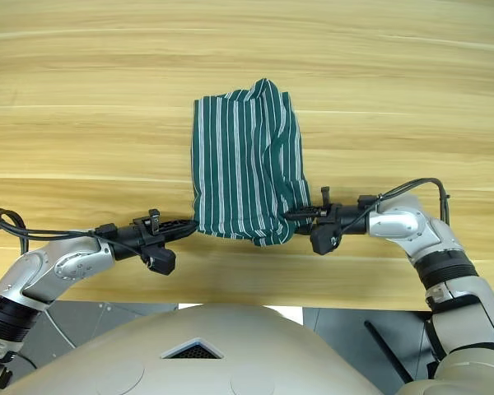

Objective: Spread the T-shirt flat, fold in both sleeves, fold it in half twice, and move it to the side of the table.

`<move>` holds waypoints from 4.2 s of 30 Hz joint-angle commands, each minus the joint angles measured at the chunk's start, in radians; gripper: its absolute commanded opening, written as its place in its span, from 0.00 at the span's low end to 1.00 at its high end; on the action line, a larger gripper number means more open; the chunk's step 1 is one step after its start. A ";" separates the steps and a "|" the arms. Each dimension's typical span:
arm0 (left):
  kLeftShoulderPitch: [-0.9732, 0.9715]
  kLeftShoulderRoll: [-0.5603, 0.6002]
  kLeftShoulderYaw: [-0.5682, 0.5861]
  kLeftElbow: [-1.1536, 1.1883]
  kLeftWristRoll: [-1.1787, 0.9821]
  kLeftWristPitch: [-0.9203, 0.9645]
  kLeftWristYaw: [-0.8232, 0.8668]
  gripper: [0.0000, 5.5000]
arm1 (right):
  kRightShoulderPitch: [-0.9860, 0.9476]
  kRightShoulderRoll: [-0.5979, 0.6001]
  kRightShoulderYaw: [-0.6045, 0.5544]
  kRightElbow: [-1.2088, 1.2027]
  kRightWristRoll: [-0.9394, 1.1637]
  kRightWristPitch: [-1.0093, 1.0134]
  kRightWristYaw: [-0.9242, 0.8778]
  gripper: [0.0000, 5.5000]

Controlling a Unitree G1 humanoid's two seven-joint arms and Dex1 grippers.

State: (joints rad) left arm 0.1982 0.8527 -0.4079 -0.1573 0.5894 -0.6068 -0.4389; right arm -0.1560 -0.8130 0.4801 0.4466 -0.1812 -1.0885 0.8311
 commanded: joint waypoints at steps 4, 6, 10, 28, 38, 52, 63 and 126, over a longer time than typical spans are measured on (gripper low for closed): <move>0.046 -0.008 -0.047 0.088 0.092 0.050 -0.032 0.00 | 0.009 -0.002 0.008 -0.021 -0.004 0.011 0.007 0.01; 0.041 -0.008 -0.048 0.092 0.091 0.047 -0.032 0.00 | 0.011 -0.001 0.009 -0.023 -0.001 0.015 0.007 0.01; 0.040 0.004 -0.033 0.089 0.077 0.044 -0.032 0.00 | 0.008 0.004 -0.003 -0.026 0.007 0.026 -0.002 0.01; 0.076 0.061 0.448 -0.540 -1.461 0.946 -0.281 0.00 | 0.147 -0.109 -0.106 -0.483 0.532 0.766 0.250 0.00; 0.259 0.072 0.497 -0.553 -1.276 0.984 -0.351 0.00 | 0.271 -0.197 -0.370 -0.780 1.039 1.307 0.352 0.00; 0.041 -0.106 0.334 -0.422 -1.304 1.127 -0.380 0.00 | 0.063 0.040 -0.221 -0.602 0.657 1.354 0.234 0.00; -0.258 -0.193 0.410 -0.149 -1.363 1.302 -0.243 0.00 | -0.159 0.147 -0.316 -0.377 0.622 1.372 0.273 0.00; -0.274 -0.717 0.673 -0.168 -1.325 1.085 0.005 0.82 | -0.198 0.495 -0.279 -0.190 0.164 0.801 -0.319 0.93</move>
State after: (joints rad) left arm -0.0807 0.1443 0.2393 -0.2653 -0.7692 0.5338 -0.4858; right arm -0.3679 -0.3414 0.1086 0.2815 -0.0065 -0.2576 0.4148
